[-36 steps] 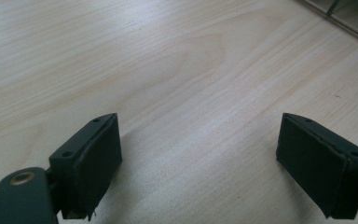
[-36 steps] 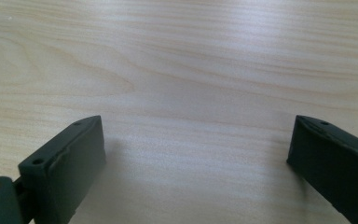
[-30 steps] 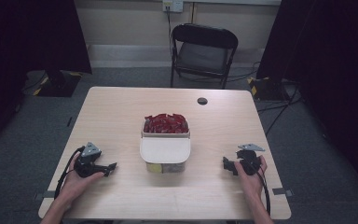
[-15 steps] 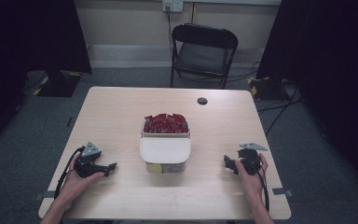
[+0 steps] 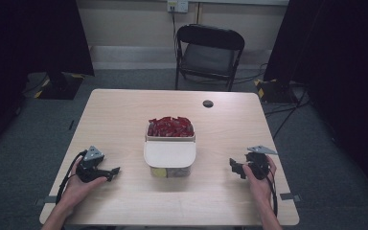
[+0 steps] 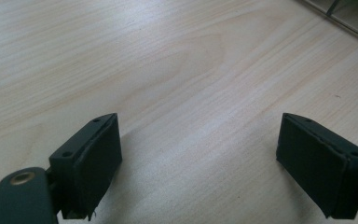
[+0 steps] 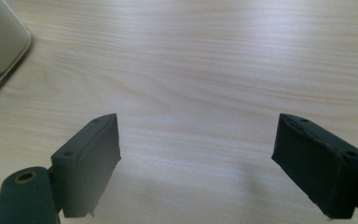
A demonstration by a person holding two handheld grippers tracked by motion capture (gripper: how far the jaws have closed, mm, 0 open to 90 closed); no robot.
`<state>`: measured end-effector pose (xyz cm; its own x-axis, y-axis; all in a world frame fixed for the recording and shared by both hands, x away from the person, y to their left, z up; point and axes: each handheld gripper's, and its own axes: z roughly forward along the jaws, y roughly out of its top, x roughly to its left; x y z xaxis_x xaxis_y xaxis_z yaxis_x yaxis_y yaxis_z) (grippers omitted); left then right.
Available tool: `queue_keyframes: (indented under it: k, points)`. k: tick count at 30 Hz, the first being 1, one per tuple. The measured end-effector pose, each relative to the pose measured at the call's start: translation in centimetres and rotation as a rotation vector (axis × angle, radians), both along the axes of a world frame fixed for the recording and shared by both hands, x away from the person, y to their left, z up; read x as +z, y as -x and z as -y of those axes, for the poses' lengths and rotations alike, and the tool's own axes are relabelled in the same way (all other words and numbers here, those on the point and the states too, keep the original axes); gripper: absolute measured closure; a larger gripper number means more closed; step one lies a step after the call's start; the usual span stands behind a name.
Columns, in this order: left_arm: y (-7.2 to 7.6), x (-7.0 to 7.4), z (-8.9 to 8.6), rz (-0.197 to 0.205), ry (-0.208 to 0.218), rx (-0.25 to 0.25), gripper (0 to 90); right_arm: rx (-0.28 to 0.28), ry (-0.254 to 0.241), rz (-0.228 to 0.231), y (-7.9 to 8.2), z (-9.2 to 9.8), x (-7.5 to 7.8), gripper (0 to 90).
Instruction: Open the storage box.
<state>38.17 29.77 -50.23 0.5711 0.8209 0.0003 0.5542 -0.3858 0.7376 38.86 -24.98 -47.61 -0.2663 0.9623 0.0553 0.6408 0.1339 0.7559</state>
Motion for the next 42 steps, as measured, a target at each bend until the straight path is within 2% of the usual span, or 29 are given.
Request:
queue_keyframes:
  k: [7, 12, 17, 26, 42]
  points:
    - [0.0, 0.0, 0.0, -0.001, 0.0, 0.0, 13.4, 0.05, -0.013, 0.009, 0.2, -0.4, 0.4, 14.5]
    - [0.0, 0.0, 0.0, 0.0, 0.001, 0.0, 13.5, 0.074, -0.036, 0.034, 0.4, -0.7, 1.2, 14.3]
    - [0.0, 0.0, 0.0, 0.0, 0.0, 0.0, 13.5, 0.116, -0.059, 0.057, 0.9, -1.4, 2.2, 14.4]
    - [0.0, 0.0, 0.0, 0.0, 0.0, 0.0, 13.5, 0.214, -0.089, 0.059, 1.5, -3.2, 3.0, 14.7]
    - [0.0, 0.0, 0.0, 0.0, 0.0, 0.0, 13.5, 0.319, -0.091, 0.099, 2.7, -6.0, 5.0, 14.7]
